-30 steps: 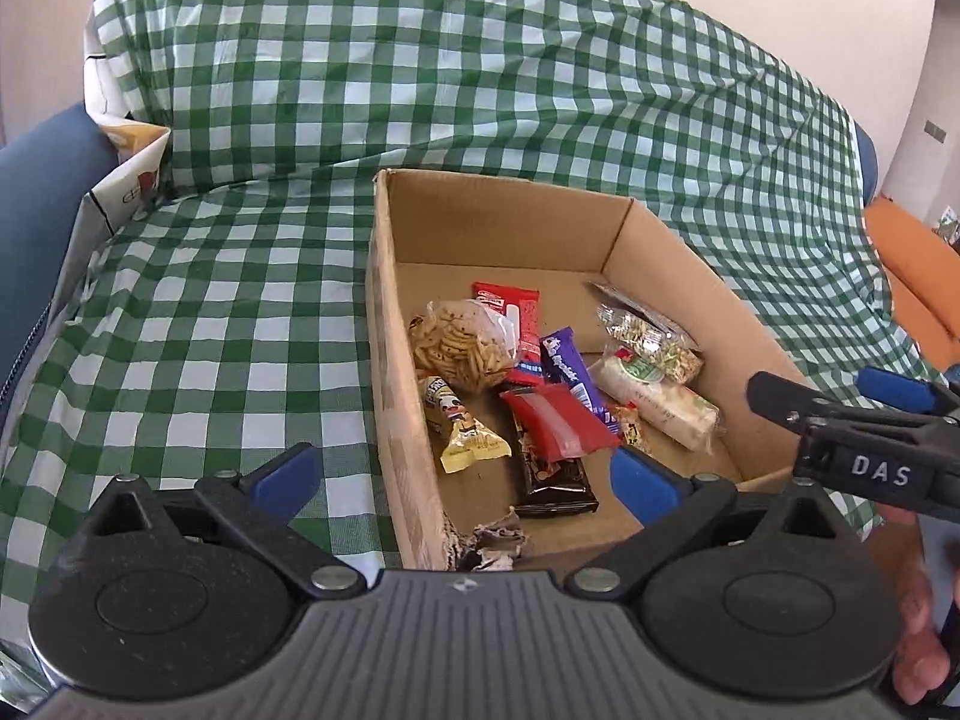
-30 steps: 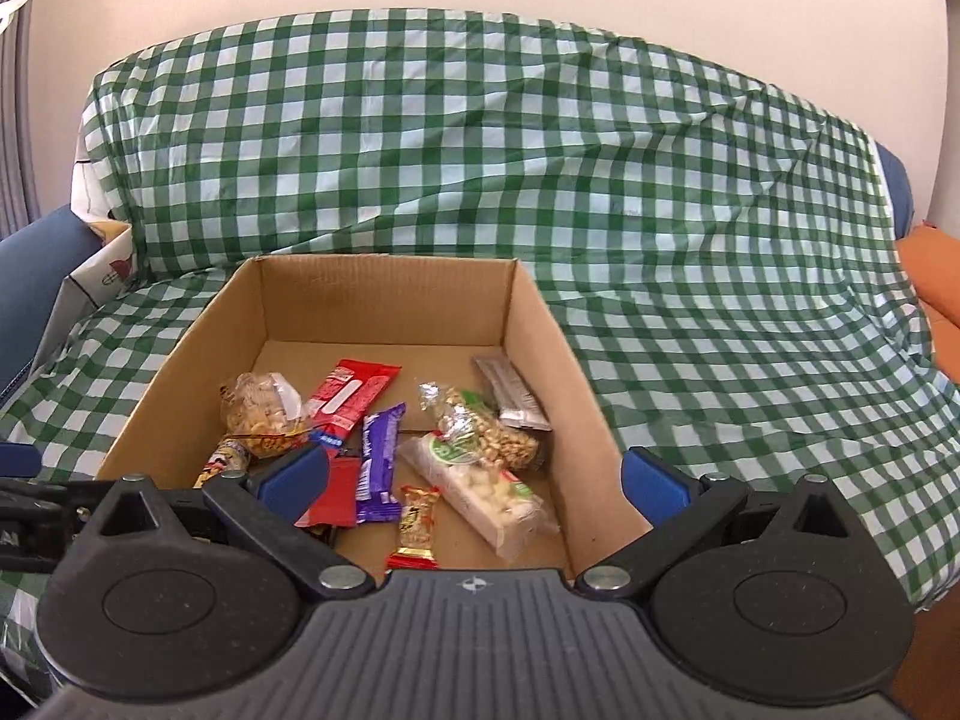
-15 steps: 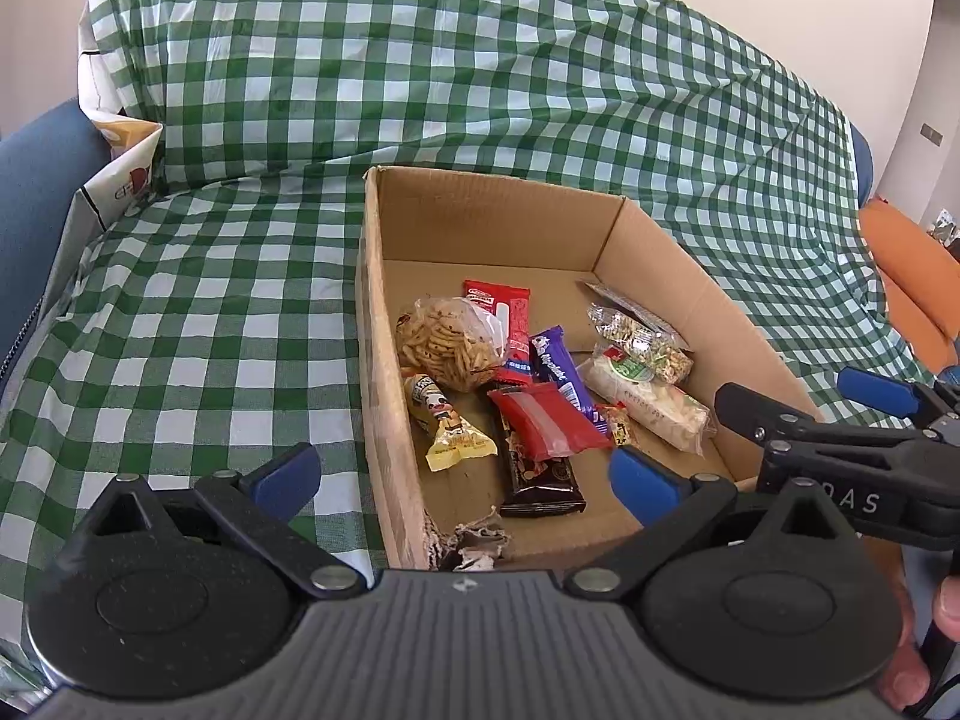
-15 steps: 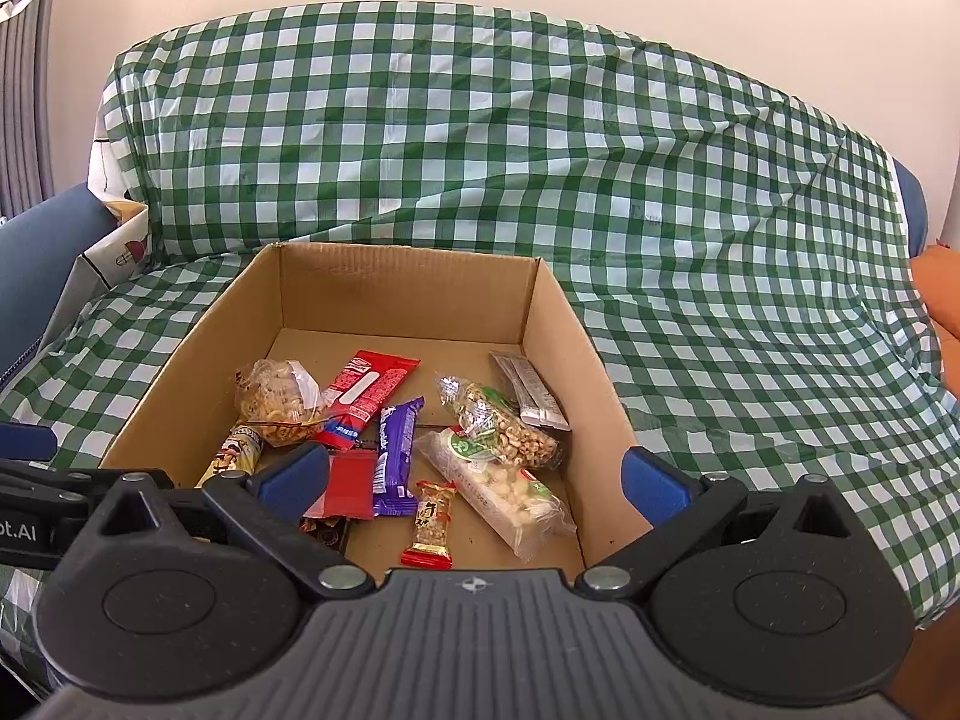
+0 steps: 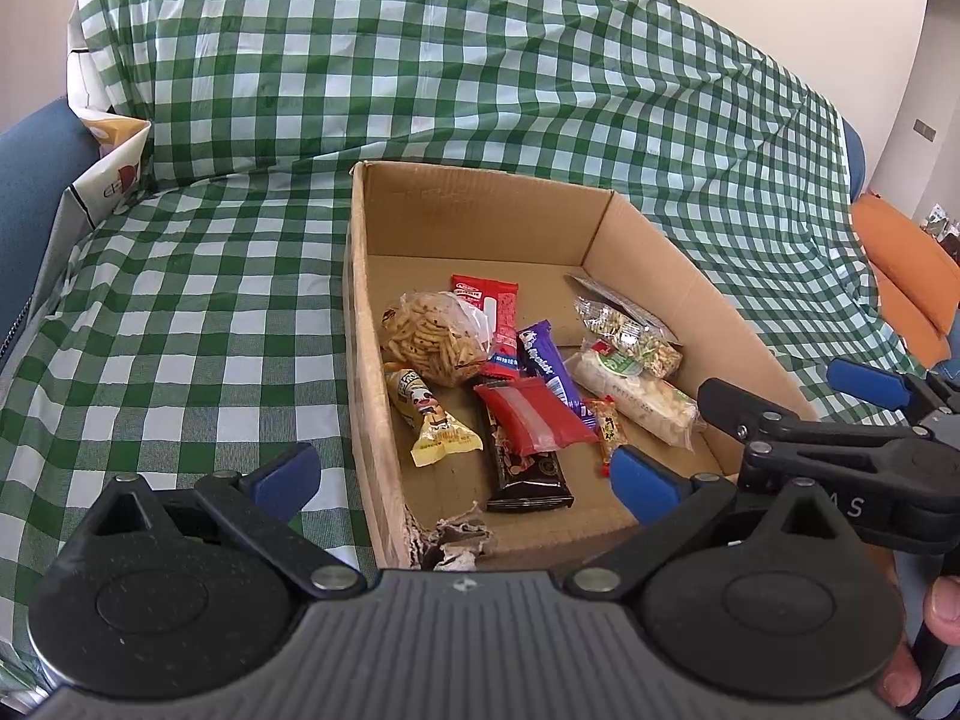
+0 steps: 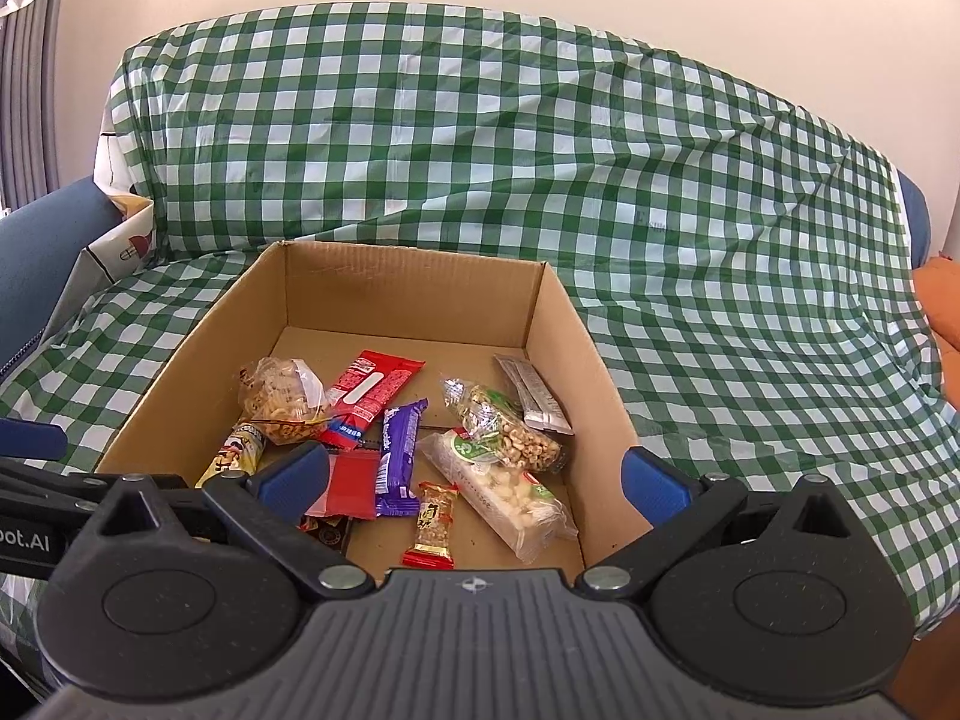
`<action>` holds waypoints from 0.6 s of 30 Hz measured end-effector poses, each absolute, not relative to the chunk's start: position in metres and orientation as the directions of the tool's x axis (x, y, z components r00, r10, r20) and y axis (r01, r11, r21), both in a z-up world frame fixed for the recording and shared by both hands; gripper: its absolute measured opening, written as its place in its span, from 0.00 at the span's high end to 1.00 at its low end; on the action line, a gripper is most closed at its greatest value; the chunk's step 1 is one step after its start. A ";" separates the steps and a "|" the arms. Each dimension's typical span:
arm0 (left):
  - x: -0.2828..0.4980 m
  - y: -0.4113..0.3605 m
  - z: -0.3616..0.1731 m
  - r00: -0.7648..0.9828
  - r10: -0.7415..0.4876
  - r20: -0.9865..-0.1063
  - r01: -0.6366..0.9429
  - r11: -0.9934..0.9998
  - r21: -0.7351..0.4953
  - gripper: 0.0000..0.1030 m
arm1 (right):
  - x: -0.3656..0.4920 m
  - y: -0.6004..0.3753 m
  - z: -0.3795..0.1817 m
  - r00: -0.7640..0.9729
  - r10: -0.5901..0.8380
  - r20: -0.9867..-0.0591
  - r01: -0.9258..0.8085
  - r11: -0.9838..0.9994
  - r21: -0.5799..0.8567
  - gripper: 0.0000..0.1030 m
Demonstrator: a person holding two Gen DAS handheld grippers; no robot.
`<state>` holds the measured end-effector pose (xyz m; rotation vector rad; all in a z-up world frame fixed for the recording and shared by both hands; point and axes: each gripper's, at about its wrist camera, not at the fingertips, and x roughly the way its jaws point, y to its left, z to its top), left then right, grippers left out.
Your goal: Organize snacks
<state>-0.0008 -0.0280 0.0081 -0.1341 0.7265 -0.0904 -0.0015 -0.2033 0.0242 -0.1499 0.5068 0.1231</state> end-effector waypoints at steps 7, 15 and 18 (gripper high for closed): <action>-0.001 -0.030 0.007 0.744 -0.131 -0.655 0.038 0.987 -0.154 0.00 | -0.001 -0.204 0.024 0.868 0.081 -0.490 -0.155 0.981 -0.112 0.01; -0.002 -0.031 0.007 0.746 -0.130 -0.653 0.040 0.988 -0.151 0.00 | -0.002 -0.203 0.024 0.868 0.081 -0.491 -0.155 0.981 -0.113 0.01; -0.001 -0.032 0.006 0.744 -0.129 -0.655 0.041 0.988 -0.148 0.00 | -0.001 -0.204 0.024 0.867 0.082 -0.491 -0.156 0.981 -0.111 0.01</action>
